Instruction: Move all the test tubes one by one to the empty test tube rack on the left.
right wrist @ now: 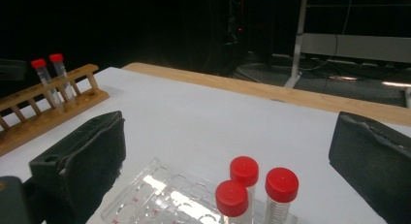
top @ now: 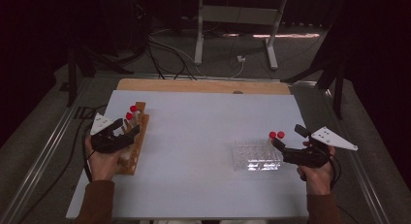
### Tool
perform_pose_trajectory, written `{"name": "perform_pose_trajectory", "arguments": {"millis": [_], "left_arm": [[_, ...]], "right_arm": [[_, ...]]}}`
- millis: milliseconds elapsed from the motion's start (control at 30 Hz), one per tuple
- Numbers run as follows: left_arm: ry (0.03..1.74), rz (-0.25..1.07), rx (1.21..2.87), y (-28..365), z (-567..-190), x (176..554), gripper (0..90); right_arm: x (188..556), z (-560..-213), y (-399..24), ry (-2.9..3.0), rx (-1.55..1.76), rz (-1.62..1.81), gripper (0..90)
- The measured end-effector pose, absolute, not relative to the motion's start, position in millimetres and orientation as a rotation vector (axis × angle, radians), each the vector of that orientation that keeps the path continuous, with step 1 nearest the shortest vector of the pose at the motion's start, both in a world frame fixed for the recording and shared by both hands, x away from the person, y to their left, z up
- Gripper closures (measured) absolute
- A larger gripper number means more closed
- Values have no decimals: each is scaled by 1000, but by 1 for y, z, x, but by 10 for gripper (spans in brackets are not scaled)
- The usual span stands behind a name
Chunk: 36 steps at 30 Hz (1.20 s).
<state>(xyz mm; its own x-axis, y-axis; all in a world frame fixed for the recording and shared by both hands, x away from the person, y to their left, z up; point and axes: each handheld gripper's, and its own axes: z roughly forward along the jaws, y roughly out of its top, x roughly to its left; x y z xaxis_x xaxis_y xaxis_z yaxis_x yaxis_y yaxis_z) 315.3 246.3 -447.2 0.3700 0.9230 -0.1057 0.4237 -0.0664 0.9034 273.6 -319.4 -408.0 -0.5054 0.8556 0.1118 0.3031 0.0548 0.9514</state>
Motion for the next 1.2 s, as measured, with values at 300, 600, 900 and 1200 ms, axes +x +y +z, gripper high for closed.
{"name": "perform_pose_trajectory", "arguments": {"millis": [300, 600, 900, 1200], "left_arm": [[1198, 654, 1601, 230, -441, 304, 71], [1161, 641, 1602, 214, -434, 295, 12], [1126, 628, 1595, 208, -432, 290, 8], [1111, 617, 1607, 201, -435, 290, 8]], "right_arm": [[273, -413, -317, 1853, 1163, 1406, 31], [272, -424, -318, 1881, 1171, 1339, 78], [267, -433, -318, 1907, 1181, 1304, 228], [266, -443, -319, 1964, 1169, 1261, 399]]}}
